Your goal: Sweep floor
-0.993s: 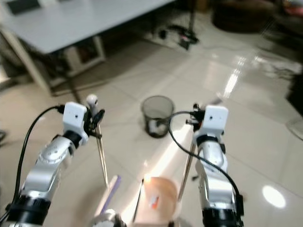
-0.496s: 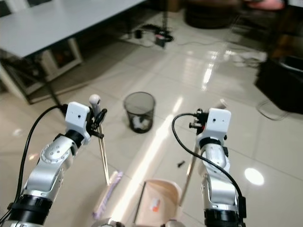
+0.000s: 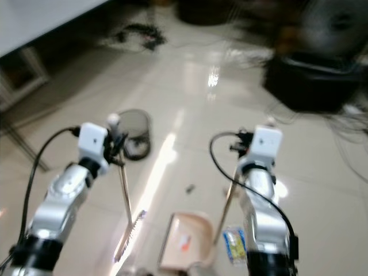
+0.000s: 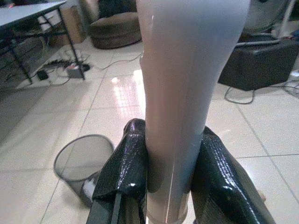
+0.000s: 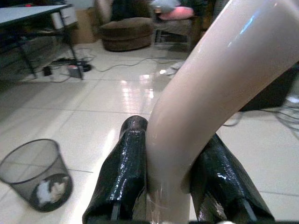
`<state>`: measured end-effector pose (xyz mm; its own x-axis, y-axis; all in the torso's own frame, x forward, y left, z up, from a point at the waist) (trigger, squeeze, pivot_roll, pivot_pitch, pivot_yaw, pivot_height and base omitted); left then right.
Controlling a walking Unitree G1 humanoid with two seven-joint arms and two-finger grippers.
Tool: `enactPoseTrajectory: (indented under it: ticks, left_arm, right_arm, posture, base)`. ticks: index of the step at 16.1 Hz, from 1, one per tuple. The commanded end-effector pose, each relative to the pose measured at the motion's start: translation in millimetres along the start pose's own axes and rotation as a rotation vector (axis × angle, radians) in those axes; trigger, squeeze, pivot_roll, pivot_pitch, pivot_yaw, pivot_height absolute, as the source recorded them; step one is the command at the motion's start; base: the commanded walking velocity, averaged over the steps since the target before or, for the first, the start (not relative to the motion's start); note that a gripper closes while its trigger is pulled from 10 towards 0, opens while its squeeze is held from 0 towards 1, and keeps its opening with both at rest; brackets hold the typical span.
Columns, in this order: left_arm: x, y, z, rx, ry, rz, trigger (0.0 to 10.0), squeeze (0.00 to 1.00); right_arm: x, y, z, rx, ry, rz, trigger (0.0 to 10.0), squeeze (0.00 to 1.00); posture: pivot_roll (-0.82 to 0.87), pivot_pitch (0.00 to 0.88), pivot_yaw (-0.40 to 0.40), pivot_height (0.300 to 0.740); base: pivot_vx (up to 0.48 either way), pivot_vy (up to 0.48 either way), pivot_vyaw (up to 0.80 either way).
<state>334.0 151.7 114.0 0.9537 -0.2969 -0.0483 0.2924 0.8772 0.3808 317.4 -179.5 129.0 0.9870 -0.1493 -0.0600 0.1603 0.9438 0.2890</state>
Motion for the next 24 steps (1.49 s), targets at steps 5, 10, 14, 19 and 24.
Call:
enactPoseTrajectory:
  ticks: [5, 10, 14, 19, 24]
  left_arm:
    - [-4.8, 5.2, 7.0, 0.014, -0.033, 0.021, 10.0, 0.0]
    - [-3.9, 1.9, 10.6, 0.028, -0.035, 0.04, 10.0, 0.0]
    - [-4.2, -1.4, 8.9, 0.021, -0.024, 0.045, 10.0, 0.0]
    - [-4.6, -3.9, 10.1, 0.026, -0.028, 0.041, 10.0, 0.0]
    - [-5.5, -2.0, 7.7, 0.029, -0.019, 0.051, 10.0, 0.0]
  right_arm:
    - [-7.2, 0.2, -9.1, 0.01, 0.065, 0.003, 10.0, 0.0]
    - [6.7, 13.2, 13.3, -0.107, -0.048, 0.085, 10.0, 0.0]
    - [0.3, 15.0, 10.8, -0.139, -0.025, 0.125, 10.0, 0.0]
    - [-1.5, 4.5, 13.3, -0.105, -0.057, 0.084, 10.0, 0.0]
    - [1.0, 1.6, 15.6, -0.102, -0.067, 0.087, 10.0, 0.0]
  posture:
    - [0.04, 0.068, 0.018, 0.74]
    - [0.03, 0.092, 0.024, 0.74]
    - [0.02, 0.087, 0.027, 0.74]
    - [0.01, 0.071, 0.032, 0.74]
    - [0.01, 0.061, 0.032, 0.74]
  base:
    - [0.0, 0.0, -0.8]
    - [0.0, -0.057, -0.48]
    - [0.0, -0.335, 0.2]
    - [0.0, -0.349, 0.43]
    - [0.0, -0.349, 0.0]
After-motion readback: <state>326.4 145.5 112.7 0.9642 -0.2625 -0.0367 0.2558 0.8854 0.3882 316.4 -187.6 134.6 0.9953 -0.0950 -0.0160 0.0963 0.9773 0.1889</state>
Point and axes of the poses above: a point about 5 cm out from each wrist's last joint towards the gripper, its own x axis pointing out of the wrist towards the gripper, its own z axis along the axis of the wrist's last joint, y = z × x, the point moved 3 cm from there along x, pointing out of the wrist towards the gripper, and after that the axes turned 14 degrees about x, right-handed, at the moved point
